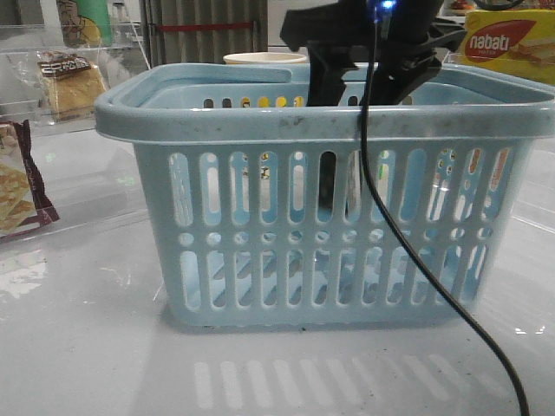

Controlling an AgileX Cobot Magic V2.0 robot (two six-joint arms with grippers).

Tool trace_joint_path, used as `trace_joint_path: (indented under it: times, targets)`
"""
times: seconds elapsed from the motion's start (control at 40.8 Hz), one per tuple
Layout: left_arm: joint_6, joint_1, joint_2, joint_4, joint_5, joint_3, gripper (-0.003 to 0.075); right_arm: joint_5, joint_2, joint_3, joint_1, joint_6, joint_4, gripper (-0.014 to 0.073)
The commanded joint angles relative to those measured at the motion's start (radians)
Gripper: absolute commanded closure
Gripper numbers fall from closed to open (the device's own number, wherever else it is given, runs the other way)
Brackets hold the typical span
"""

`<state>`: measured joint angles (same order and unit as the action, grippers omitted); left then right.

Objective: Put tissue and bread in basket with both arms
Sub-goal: 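Carry the tissue pack over the basket with the right gripper and release it, then lift the open right gripper up out of the basket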

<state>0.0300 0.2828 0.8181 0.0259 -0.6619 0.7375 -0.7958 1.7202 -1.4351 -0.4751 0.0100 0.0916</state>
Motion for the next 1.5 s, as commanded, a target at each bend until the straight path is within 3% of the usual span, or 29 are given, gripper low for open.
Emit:
trace_joint_path:
  times: [0.0,0.319,0.858,1.153,1.226,1.373,1.471]
  targets:
    - [0.002,0.007,-0.002,0.009,0.077,0.029,0.0235,0.069,-0.061,-0.029,0.0,0.017,-0.016,0.0036]
    - [0.002,0.007,-0.002,0.009,0.077,0.029,0.0235,0.082,-0.303,0.026,0.0,0.094,-0.022,0.0043]
    - [0.002,0.007,-0.002,0.009,0.079,0.029,0.0235,0.11,-0.935,0.51,0.0,0.111,-0.063,0.0043]
    - [0.002,0.007,-0.001,0.021,0.119,0.029,0.0235,0.111,-1.116,0.627,0.0,0.11,-0.063,0.0043]
    - [0.002,0.007,0.004,0.021,0.12,0.035,0.0212,0.109,-1.113,0.627,0.0,0.11,-0.063,0.0043]
    - [0.002,0.007,0.07,0.021,0.123,0.088,0.0066,0.095,-1.112,0.63,0.0,0.11,-0.063,0.0043]
    - [0.002,0.007,0.148,0.017,0.13,0.146,0.0053,0.095,-1.112,0.63,0.0,0.11,-0.063,0.0043]
